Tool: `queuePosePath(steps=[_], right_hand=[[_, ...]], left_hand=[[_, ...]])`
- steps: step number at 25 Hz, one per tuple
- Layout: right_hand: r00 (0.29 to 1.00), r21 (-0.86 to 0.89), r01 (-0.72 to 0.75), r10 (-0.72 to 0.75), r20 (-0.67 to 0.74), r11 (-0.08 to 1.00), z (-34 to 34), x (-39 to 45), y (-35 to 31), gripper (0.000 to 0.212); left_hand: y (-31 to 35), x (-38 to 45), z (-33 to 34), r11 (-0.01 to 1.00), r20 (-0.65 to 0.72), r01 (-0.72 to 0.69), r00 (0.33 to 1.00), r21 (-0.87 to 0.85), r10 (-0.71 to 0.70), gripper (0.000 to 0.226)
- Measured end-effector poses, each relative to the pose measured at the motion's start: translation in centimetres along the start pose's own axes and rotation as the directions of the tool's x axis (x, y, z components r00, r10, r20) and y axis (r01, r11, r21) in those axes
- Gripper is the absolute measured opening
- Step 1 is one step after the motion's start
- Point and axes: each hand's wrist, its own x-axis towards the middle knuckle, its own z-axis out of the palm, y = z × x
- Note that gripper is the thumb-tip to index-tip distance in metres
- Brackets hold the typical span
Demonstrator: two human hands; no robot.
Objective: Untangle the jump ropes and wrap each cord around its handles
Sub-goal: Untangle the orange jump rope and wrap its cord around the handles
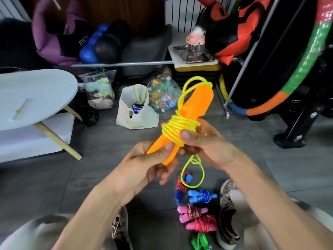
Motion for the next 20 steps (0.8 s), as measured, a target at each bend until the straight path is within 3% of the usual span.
queuePosePath(steps=[2,4,7,9,10,12,14,15,17,19,20], right_hand=[[0.995,-0.079,0.002,0.006,0.104,0.997,-0.4,0.1,-0.1,0.071],[0.992,-0.191,-0.004,0.027,0.121,0.982,-0.7,-0.1,-0.4,0.049],[0.988,-0.499,-0.141,0.086,-0.131,0.855,0.0,-0.1,0.1,0.047],[0.955,-0.485,-0.223,0.09,-0.282,0.845,1.1,0.2,1.5,0.055],[0.944,-0.391,-0.246,0.127,-0.304,0.887,1.8,0.3,1.9,0.054],[0.932,-0.229,-0.305,0.24,-0.271,0.924,2.5,0.5,2.4,0.052],[0.93,-0.299,-0.337,0.267,-0.251,0.893,2.3,0.5,2.4,0.049],[0.94,-0.372,-0.319,0.24,-0.244,0.872,2.0,0.5,2.2,0.044],[0.962,-0.523,-0.266,0.185,-0.203,0.81,1.5,0.3,1.7,0.028],[0.968,-0.686,-0.248,0.2,-0.15,0.684,1.2,-0.1,1.1,0.019],[0.971,-0.771,-0.228,0.203,-0.13,0.595,1.1,-0.3,1.1,0.021]], left_hand=[[0.2,-0.4,-0.3,0.999,0.088,0.037,0.996,-0.024,-0.035,0.037],[0.3,-0.5,-0.6,0.997,0.037,0.025,0.999,0.068,-0.027,0.033],[-0.8,0.2,-1.2,0.872,-0.213,-0.067,0.958,0.485,0.193,0.039],[-1.5,0.9,-1.2,0.786,-0.301,-0.053,0.906,0.616,0.298,0.045],[-1.8,1.1,-1.1,0.804,-0.338,-0.052,0.89,0.592,0.307,0.046],[-1.7,1.4,-1.0,0.934,-0.406,-0.057,0.89,0.353,0.208,0.043],[-1.1,1.7,-0.8,0.991,-0.404,-0.023,0.912,0.129,0.074,0.032],[-0.9,1.7,-0.8,0.995,-0.395,-0.005,0.918,0.095,0.042,0.03],[-0.9,1.7,-0.8,0.99,-0.387,-0.004,0.92,0.144,0.06,0.029],[-1.2,1.6,-0.8,0.916,-0.382,-0.015,0.906,0.401,0.182,0.034],[-1.4,1.5,-0.7,0.824,-0.357,-0.012,0.898,0.566,0.258,0.038]])
